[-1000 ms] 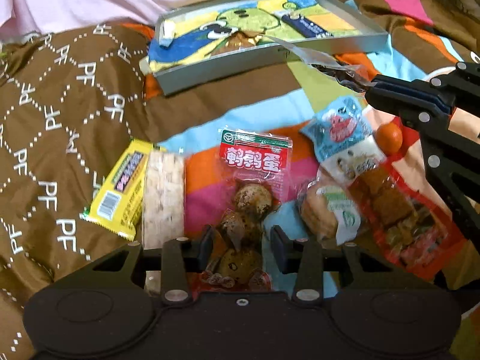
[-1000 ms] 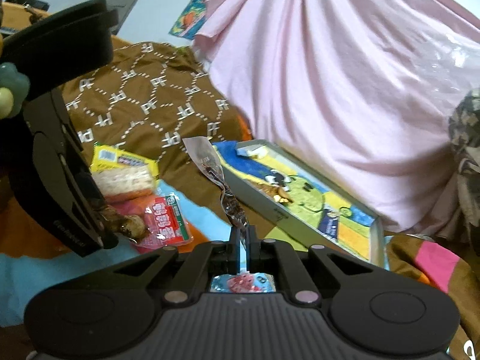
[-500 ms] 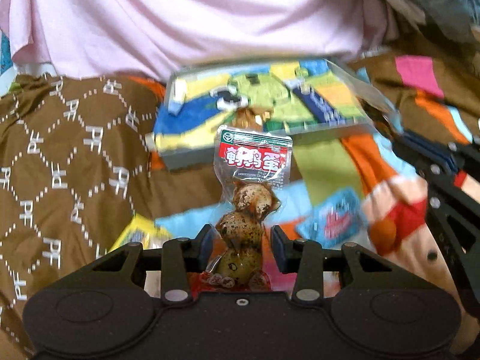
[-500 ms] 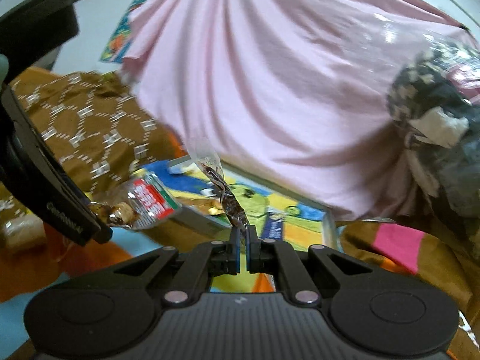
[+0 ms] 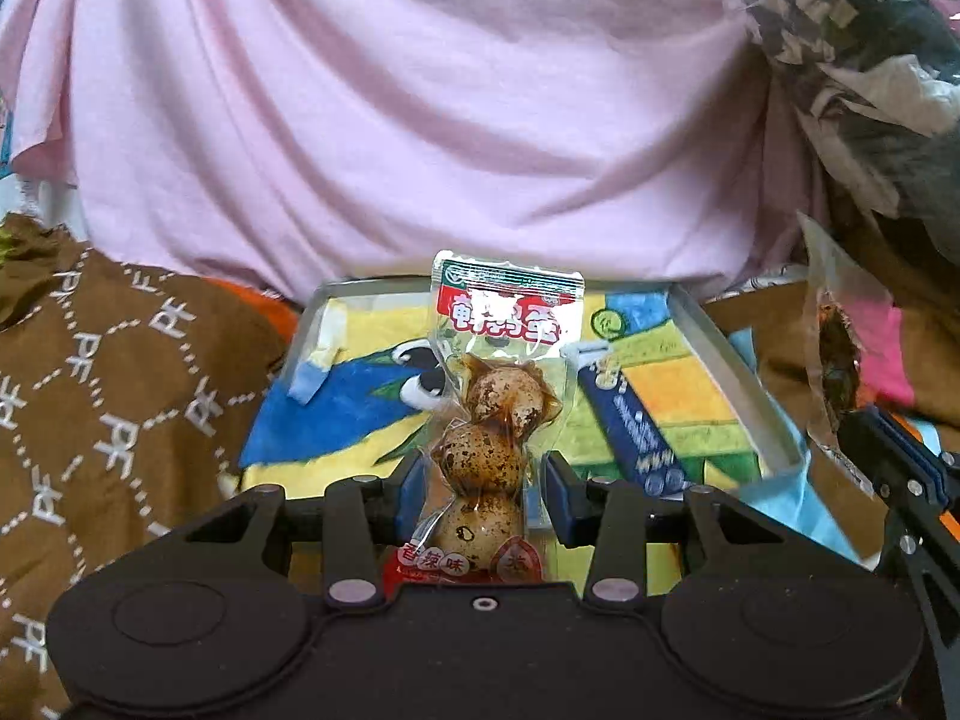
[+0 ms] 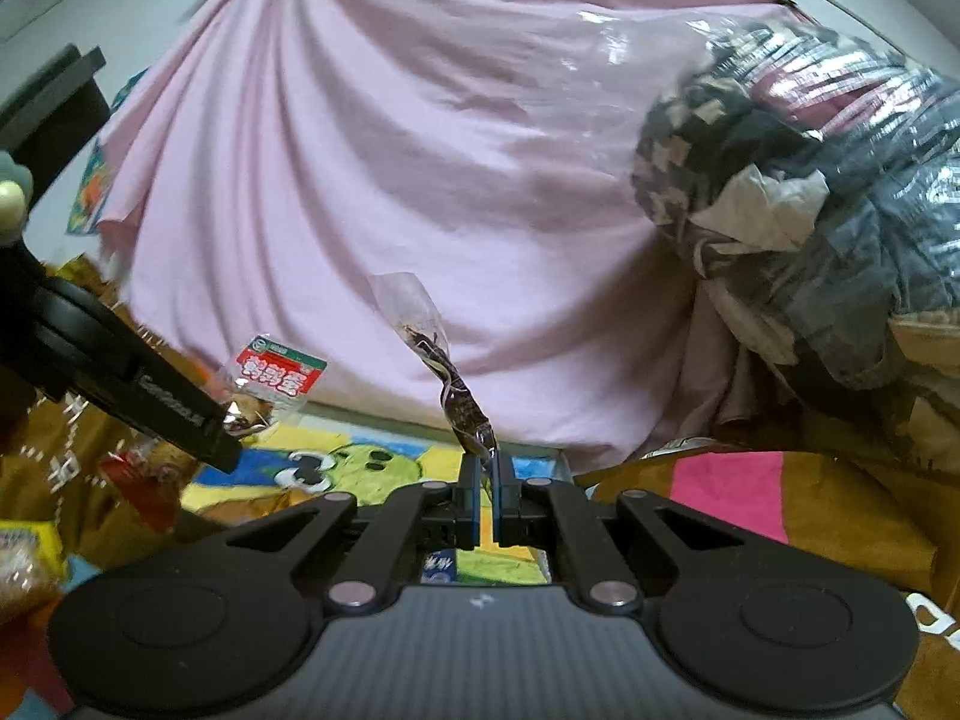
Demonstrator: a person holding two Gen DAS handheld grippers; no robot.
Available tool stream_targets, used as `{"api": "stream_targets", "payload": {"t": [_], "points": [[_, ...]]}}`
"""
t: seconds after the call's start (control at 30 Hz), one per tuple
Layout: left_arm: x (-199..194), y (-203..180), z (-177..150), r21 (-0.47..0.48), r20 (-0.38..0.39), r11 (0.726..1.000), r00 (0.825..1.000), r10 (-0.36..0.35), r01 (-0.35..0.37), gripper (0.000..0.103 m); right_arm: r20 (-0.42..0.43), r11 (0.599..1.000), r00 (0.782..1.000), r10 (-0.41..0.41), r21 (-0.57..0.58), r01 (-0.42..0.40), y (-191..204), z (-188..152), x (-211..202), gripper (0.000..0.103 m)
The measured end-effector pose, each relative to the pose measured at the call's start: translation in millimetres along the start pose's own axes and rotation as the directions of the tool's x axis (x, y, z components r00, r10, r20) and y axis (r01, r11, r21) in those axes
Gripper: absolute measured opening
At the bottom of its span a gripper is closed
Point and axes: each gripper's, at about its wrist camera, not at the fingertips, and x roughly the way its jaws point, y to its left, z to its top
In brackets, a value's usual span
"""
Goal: Organize snacks
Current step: 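Carry quail egg packet and dried meat strip over the grey tray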
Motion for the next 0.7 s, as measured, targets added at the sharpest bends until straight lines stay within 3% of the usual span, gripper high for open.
{"api": "stream_targets", "payload": {"t": [0.3,0.7], "points": [[37.1,-20.3,17.8,0.020,0.013,1.000,1.000,0.016,-0.016,0.043,0.054,0.987,0.998,-0.014,0.160,0.005,-24.7,7.4,42.0,0.004],[79.0,-17.7,14.3,-0.039,-0.013,0.996,0.997,0.079,-0.080,0.043,0.000,0.952,0.998,0.058,0.302,-0.055,-50.7,-0.3,65.0,0.004]]}}
